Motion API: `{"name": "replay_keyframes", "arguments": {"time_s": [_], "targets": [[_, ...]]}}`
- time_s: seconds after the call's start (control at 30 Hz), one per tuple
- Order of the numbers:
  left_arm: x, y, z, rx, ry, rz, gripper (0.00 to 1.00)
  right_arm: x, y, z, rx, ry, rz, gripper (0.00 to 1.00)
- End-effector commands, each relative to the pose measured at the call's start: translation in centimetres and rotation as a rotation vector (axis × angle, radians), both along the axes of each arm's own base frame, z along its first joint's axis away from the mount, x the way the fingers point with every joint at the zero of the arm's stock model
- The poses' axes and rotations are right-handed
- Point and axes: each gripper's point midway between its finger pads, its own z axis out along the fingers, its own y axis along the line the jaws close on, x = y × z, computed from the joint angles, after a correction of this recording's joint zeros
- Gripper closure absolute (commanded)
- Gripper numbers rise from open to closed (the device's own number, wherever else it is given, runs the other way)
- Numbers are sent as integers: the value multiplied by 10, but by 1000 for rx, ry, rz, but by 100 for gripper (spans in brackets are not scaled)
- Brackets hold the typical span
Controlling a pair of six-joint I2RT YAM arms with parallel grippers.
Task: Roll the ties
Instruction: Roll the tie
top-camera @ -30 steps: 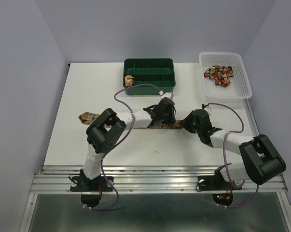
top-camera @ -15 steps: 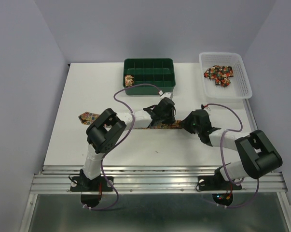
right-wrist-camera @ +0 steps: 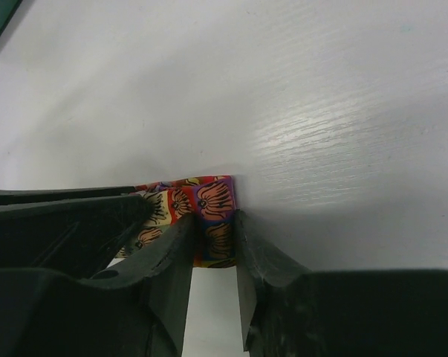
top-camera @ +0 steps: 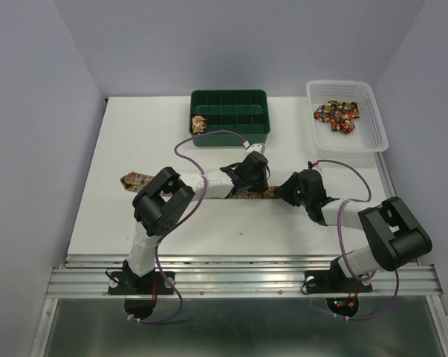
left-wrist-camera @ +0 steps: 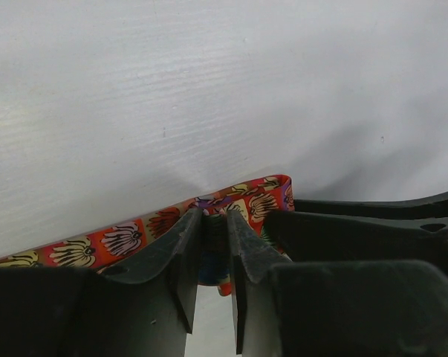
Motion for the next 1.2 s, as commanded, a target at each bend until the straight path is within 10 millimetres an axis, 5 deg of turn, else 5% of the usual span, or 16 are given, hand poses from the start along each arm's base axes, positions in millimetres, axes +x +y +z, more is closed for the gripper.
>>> {"name": "replay_keyframes", "arguments": {"time_s": [0.0,0.23,0.5,0.7,1.17], "targets": [[-5,-3,22,-39,-28,-3,69,-18,7,-15,9,45,87,72],[-6,2,32,-50,-47,2,68,-9,-4,-3,-38,-11,45,99],[-11,18,48,-45,-85,15,63,-3,-4,15,-75,-64,74,99],[-19,10,54,-79,-79,-45,57,-3,-2,16,-82,-68,102,99],[-35,4,27,-77,2,-109,56,3,2,25,-58,-101,92,99]]}}
